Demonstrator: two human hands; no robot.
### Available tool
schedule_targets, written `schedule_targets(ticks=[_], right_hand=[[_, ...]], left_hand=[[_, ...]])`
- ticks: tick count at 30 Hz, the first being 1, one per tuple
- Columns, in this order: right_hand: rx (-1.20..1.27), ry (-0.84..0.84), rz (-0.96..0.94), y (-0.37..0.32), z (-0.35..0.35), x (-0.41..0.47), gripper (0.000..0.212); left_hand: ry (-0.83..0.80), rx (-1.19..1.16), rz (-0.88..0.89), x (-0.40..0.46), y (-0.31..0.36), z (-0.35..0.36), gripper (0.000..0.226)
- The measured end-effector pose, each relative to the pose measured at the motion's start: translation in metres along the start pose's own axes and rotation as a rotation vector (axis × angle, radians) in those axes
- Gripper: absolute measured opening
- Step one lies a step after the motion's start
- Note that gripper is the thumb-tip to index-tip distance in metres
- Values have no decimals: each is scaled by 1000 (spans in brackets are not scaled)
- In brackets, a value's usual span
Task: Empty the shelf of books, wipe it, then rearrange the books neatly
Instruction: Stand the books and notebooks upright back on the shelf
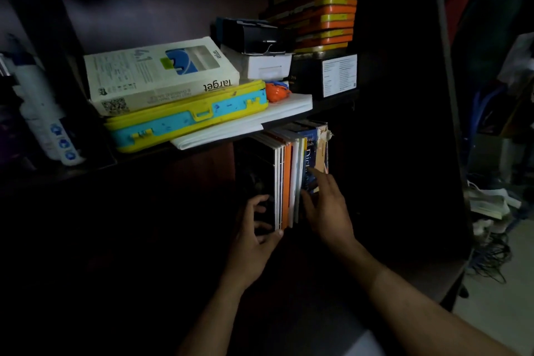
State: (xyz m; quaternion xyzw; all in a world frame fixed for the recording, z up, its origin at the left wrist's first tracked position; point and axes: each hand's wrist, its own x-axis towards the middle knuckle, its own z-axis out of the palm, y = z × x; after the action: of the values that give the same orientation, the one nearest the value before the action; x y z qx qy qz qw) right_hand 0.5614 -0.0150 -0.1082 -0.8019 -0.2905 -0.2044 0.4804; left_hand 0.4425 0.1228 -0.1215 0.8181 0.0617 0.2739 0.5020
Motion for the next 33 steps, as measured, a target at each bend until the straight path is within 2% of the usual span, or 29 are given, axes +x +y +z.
schedule_targets(ticks=[5,11,16,21,24,27,30,33], right_hand=[[52,-30,-48,-2,-4,-4,36],[22,-4,-100,-4,-6,-4,38],[-75,-52,-161,-3,-5,-7,47],[-79,-114,-165,-5,-8,-11,59],[-37,-53,-175,-7,-9,-12,52],[-79,-100,-215,-4,-7,-13,60],[-211,-156,-274,2,-3,-12,71],[-205,-174,-267,2,-3,-12,77]], left_hand=[[-23,1,8,-3,5,0,70],[46,59,74,-1,3,3,69],[59,107,131,0,-2,2,59],[19,136,101,0,-3,2,60],[11,180,118,-1,-3,1,47],[-38,192,119,0,-3,2,36],[-76,236,130,0,-3,2,37],[-77,280,113,-2,-1,1,40]])
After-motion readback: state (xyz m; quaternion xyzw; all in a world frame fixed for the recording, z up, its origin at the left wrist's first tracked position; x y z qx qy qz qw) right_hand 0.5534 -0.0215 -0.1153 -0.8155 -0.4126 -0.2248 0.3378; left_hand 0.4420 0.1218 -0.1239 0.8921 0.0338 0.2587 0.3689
